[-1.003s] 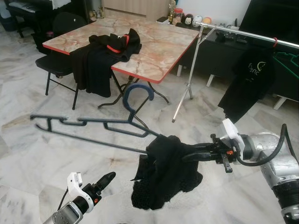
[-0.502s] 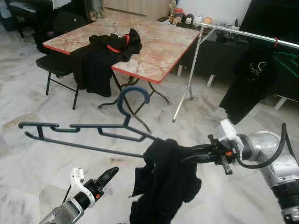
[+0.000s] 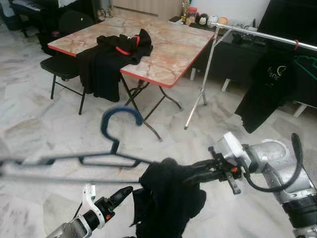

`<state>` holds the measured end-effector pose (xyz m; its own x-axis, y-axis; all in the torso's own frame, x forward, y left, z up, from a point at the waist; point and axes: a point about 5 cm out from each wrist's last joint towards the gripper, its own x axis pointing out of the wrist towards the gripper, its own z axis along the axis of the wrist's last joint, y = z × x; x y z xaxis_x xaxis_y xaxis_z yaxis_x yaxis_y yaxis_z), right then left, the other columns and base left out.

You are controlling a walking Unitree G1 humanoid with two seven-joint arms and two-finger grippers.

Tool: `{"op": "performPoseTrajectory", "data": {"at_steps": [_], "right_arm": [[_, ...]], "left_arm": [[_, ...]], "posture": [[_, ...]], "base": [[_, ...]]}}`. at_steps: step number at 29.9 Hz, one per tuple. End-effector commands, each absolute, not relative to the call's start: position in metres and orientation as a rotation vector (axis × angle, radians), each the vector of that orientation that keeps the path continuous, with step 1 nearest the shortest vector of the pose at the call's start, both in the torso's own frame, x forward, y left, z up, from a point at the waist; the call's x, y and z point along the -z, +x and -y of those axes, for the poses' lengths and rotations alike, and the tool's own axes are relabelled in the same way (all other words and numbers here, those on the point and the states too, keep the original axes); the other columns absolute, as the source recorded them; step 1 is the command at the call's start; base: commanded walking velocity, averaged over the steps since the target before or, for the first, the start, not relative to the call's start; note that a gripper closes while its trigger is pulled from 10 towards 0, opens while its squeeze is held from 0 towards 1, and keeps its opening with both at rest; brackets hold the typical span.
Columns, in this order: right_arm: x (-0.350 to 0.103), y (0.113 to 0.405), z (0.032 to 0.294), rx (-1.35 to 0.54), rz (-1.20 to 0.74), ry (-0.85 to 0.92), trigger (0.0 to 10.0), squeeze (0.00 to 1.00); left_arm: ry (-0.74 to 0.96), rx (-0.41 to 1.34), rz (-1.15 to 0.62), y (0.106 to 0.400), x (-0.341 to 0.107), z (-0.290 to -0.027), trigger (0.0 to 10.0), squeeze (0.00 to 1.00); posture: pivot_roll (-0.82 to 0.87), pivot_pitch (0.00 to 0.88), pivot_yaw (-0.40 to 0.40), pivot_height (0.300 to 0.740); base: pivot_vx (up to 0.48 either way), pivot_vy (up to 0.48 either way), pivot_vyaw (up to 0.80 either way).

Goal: Hang hanger

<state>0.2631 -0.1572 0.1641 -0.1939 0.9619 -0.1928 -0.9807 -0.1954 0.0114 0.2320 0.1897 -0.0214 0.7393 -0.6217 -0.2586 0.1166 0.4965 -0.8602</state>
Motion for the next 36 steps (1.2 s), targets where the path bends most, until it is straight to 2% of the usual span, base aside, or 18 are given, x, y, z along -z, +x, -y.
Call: {"op": "performPoseTrajectory", "data": {"at_steps": [1,8,9,10,11,12,14,22,26,31,35,36], "right_arm": [[-0.172,0.259,0.158,-1.792,-0.133,-0.181,10.0,0.0],[-0.17,0.26,0.166,-1.77,-0.171,-0.193,10.0,0.0],[-0.169,0.263,0.168,-1.753,-0.178,-0.193,10.0,0.0],[-0.169,0.263,0.168,-1.753,-0.178,-0.193,10.0,0.0],[-0.168,0.264,0.168,-1.748,-0.181,-0.193,10.0,0.0],[-0.168,0.265,0.168,-1.749,-0.184,-0.192,10.0,0.0],[-0.167,0.265,0.168,-1.75,-0.185,-0.19,10.0,0.0],[-0.167,0.266,0.163,-1.772,-0.186,-0.188,10.0,0.0],[-0.166,0.265,0.161,-1.781,-0.19,-0.19,10.0,0.0],[-0.165,0.266,0.161,-1.779,-0.194,-0.194,10.0,0.0],[-0.163,0.271,0.165,-1.749,-0.202,-0.207,10.0,0.0],[-0.163,0.271,0.165,-1.749,-0.202,-0.207,10.0,0.0]], "left_arm": [[-0.867,0.558,-0.58,0.237,0.016,-0.188,10.0,0.0],[-0.57,0.624,-0.56,0.24,0.012,-0.197,10.0,0.0],[-0.357,0.647,-0.592,0.238,0.013,-0.201,10.0,0.0],[-0.357,0.647,-0.592,0.238,0.013,-0.201,10.0,0.0],[-0.25,0.679,-0.591,0.235,0.012,-0.204,10.0,0.0],[-0.219,0.71,-0.567,0.234,0.009,-0.205,10.0,0.0],[-0.209,0.721,-0.556,0.234,0.006,-0.206,10.0,0.0],[-0.138,0.814,-0.306,0.243,-0.031,-0.208,10.0,0.0],[-0.088,0.847,-0.21,0.251,-0.047,-0.198,10.0,0.0],[-0.06,0.895,-0.202,0.251,-0.053,-0.193,10.0,0.0],[0.157,0.884,-0.281,0.246,-0.045,-0.203,10.0,0.0],[0.157,0.884,-0.281,0.246,-0.045,-0.203,10.0,0.0]], "posture": [[-0.02,0.0,-0.04,0.74],[-0.02,0.0,-0.046,0.74],[-0.02,0.0,-0.046,0.74],[-0.02,0.0,-0.046,0.74],[-0.01,0.0,-0.047,0.74],[-0.01,0.0,-0.046,0.74],[-0.01,0.0,-0.046,0.74],[0.0,0.0,-0.05,0.74],[0.0,0.0,-0.053,0.74],[-0.01,0.0,-0.051,0.74],[-0.01,0.0,-0.049,0.74],[-0.01,0.0,-0.049,0.74]], "base": [[0.0,0.0,0.0],[0.0,0.0,0.0],[0.0,0.0,0.0],[0.0,0.0,0.0],[0.0,0.0,0.0],[0.0,0.0,0.0],[0.0,0.0,0.0],[0.0,0.0,0.0],[0.0,0.0,0.0],[0.0,0.0,0.0],[0.0,0.0,0.0],[0.0,0.0,0.0]]}}
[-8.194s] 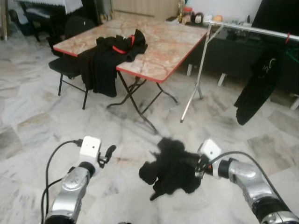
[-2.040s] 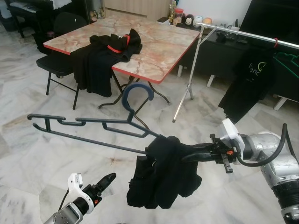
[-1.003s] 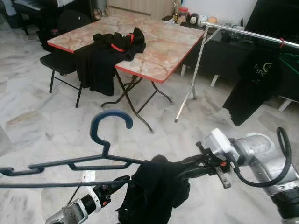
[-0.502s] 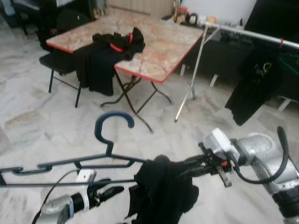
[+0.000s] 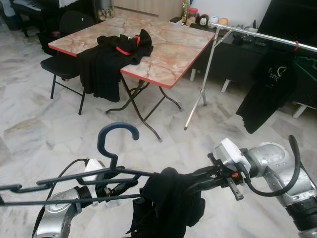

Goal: Hang hanger

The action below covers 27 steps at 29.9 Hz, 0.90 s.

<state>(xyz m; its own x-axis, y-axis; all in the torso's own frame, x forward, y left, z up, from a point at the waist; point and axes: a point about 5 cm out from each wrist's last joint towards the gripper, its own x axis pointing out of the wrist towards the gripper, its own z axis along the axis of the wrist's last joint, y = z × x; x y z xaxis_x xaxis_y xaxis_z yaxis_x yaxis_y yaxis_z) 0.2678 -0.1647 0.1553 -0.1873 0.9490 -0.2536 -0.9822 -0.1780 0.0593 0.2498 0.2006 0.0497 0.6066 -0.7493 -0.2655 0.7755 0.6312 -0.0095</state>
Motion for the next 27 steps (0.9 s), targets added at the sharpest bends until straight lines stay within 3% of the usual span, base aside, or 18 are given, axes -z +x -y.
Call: {"op": "performPoseTrajectory", "data": {"at_steps": [1,16,27], "right_arm": [[-0.162,0.271,0.166,-1.747,-0.204,-0.207,10.0,0.0],[-0.16,0.271,0.164,-1.756,-0.207,-0.208,10.0,0.0],[-0.157,0.272,0.164,-1.751,-0.221,-0.22,10.0,0.0]], "left_arm": [[0.223,0.887,-0.307,0.244,-0.042,-0.206,10.0,0.0],[0.133,0.943,-0.236,0.244,-0.054,-0.193,10.0,0.0],[0.138,1.132,-0.325,0.229,-0.054,-0.188,10.0,0.0]], "posture": [[0.0,0.0,-0.048,0.74],[0.0,0.0,-0.049,0.74],[0.0,0.0,-0.05,0.74]], "base": [[0.0,0.0,0.0],[0.0,0.0,0.0],[0.0,0.0,0.0]]}}
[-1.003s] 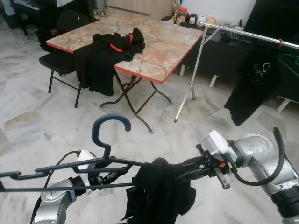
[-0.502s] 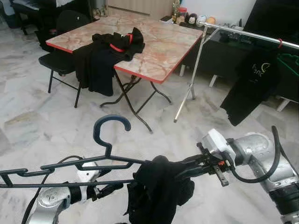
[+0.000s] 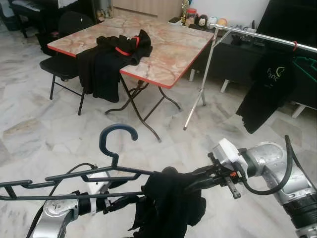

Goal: Hang hanger

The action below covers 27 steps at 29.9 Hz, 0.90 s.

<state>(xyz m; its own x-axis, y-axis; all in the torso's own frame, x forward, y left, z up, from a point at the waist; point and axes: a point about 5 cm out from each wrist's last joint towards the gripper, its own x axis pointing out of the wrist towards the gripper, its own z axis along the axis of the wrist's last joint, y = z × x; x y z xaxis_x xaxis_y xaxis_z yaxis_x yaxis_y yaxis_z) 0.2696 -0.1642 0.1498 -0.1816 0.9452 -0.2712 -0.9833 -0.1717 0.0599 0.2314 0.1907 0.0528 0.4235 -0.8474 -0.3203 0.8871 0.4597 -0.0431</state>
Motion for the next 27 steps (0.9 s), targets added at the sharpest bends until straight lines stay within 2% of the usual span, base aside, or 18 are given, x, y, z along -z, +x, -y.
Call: {"op": "performPoseTrajectory", "data": {"at_steps": [1,12,20,27], "right_arm": [[-0.157,0.272,0.164,-1.751,-0.221,-0.22,10.0,0.0],[-0.157,0.272,0.161,-1.762,-0.217,-0.218,10.0,0.0],[-0.156,0.272,0.16,-1.764,-0.215,-0.218,10.0,0.0],[-0.156,0.272,0.16,-1.762,-0.218,-0.22,10.0,0.0]], "left_arm": [[0.143,1.145,-0.33,0.228,-0.055,-0.188,10.0,0.0],[0.093,1.139,-0.241,0.239,-0.071,-0.173,10.0,0.0],[0.079,1.159,-0.254,0.238,-0.071,-0.171,10.0,0.0],[0.052,1.265,-0.311,0.224,-0.07,-0.168,10.0,0.0]], "posture": [[0.0,0.0,-0.05,0.74],[0.0,0.0,-0.052,0.74],[0.0,0.0,-0.051,0.74],[0.0,0.0,-0.051,0.74]], "base": [[0.0,0.0,0.0],[0.0,0.0,0.0],[0.0,0.0,0.0],[0.0,0.0,0.0]]}}
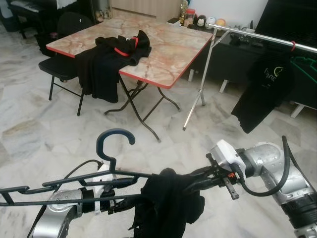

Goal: Hang hanger

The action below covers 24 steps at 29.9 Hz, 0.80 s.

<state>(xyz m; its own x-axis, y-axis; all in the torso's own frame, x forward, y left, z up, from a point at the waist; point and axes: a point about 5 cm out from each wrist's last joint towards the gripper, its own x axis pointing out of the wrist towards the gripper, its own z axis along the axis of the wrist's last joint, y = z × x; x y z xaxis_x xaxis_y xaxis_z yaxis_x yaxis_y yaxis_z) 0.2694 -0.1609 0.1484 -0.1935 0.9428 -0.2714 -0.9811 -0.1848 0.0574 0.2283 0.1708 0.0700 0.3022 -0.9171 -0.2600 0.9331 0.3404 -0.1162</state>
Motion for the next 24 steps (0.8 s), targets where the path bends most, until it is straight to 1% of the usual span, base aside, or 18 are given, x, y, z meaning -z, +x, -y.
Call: {"op": "performPoseTrajectory", "data": {"at_steps": [1,7,13,24], "right_arm": [[-0.155,0.272,0.16,-1.762,-0.218,-0.221,10.0,0.0],[-0.155,0.273,0.159,-1.767,-0.218,-0.223,10.0,0.0],[-0.155,0.271,0.157,-1.78,-0.219,-0.223,10.0,0.0],[-0.154,0.272,0.155,-1.781,-0.218,-0.223,10.0,0.0]], "left_arm": [[0.05,1.272,-0.315,0.224,-0.07,-0.168,10.0,0.0],[0.044,1.29,-0.316,0.223,-0.072,-0.165,10.0,0.0],[0.061,1.237,-0.279,0.234,-0.075,-0.159,10.0,0.0],[0.009,1.286,-0.269,0.233,-0.078,-0.152,10.0,0.0]], "posture": [[0.0,0.0,-0.051,0.74],[0.0,0.0,-0.052,0.74],[0.0,0.0,-0.052,0.74],[0.0,0.0,-0.051,0.74]], "base": [[0.0,0.0,0.0],[0.0,0.0,0.0],[0.0,0.0,0.0],[0.0,0.0,0.0]]}}
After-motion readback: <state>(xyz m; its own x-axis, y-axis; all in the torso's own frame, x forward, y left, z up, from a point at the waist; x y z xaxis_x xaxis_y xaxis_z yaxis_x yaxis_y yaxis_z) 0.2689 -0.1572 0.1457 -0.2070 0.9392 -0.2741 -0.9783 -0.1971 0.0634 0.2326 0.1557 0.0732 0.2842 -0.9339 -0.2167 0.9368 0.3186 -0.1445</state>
